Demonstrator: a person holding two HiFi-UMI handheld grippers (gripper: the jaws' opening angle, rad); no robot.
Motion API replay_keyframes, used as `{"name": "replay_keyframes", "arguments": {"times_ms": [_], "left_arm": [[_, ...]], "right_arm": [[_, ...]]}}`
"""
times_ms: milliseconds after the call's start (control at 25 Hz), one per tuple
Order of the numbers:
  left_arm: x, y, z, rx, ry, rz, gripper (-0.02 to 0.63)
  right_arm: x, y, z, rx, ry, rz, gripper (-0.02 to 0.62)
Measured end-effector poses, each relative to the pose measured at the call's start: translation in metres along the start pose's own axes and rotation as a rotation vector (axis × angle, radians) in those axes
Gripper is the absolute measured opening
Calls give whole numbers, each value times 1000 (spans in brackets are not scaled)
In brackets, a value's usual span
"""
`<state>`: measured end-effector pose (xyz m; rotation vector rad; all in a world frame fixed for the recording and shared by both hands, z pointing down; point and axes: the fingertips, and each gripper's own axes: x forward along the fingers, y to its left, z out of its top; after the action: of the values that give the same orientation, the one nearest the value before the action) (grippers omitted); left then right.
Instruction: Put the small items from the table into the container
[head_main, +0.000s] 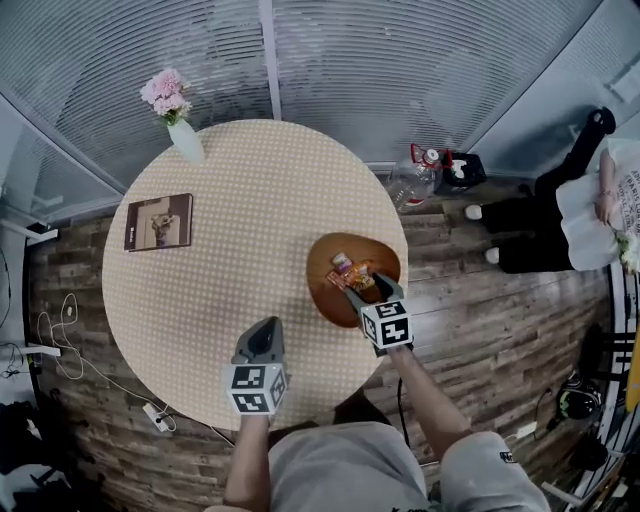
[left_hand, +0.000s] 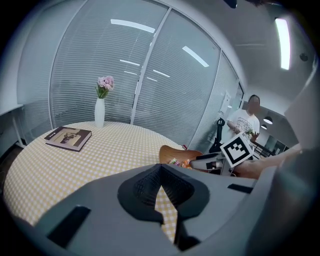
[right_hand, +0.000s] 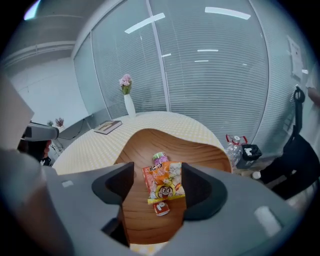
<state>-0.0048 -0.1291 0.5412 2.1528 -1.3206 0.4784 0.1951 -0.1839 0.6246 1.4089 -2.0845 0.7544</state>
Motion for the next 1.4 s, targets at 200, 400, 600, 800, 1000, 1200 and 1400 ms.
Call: {"name": "replay_keyframes", "arguments": {"times_ms": [200, 400, 600, 800, 1000, 1200, 1400], "left_arm": [[-6, -2, 4, -8, -33, 60, 6], [-17, -7, -5, -53, -68, 137, 5], [-30, -17, -16, -73, -78, 183, 5], [-45, -16, -22, -89, -98, 216, 5], [-60, -5, -30, -111, -112, 235, 6], [-72, 6, -36, -130, -116, 252, 6], [-79, 9, -37, -138, -122, 254, 6]], "right_arm": [[-48, 39, 39, -34, -151, 106, 204], [-88, 107, 45, -113, -223, 299, 2], [-99, 147, 33, -128, -213, 399, 2], [-91, 170, 16, -151, -145, 441, 2], [-88, 186, 9, -169, -118, 452, 0], [-87, 201, 7, -193, -105, 467, 0], [-90, 211, 7, -203, -102, 472, 0]]}}
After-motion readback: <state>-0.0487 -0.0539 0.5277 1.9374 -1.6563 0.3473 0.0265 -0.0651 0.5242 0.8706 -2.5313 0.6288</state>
